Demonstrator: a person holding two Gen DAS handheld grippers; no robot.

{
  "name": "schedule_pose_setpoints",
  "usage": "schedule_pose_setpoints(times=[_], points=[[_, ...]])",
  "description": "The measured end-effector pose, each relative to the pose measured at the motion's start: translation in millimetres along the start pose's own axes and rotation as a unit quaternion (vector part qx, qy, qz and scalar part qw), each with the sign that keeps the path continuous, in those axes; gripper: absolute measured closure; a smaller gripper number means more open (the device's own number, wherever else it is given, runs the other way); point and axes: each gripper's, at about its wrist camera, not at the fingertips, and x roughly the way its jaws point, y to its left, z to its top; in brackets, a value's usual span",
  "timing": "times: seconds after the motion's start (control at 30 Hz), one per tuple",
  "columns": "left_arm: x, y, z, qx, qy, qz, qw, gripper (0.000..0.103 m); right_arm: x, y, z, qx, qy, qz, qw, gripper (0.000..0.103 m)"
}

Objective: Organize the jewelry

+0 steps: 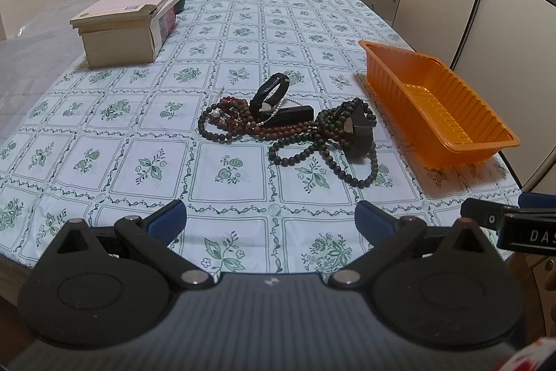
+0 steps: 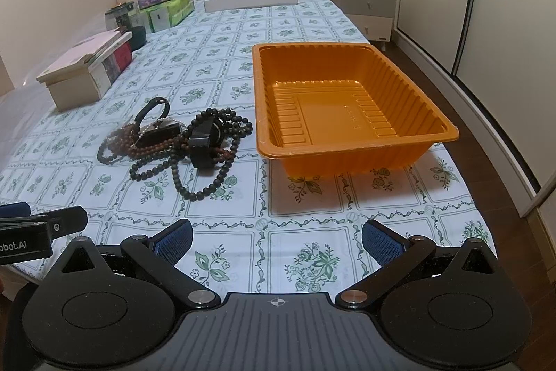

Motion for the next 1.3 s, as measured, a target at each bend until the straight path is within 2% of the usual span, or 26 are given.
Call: schedule_pose_setpoints(times=[1.3], points=[[0.7, -1.8, -0.2, 0.0, 0.001, 0.0, 1.0, 0.001, 1.0, -1.0, 0.5, 0.001, 0.001, 0.0, 1.0, 0.0]])
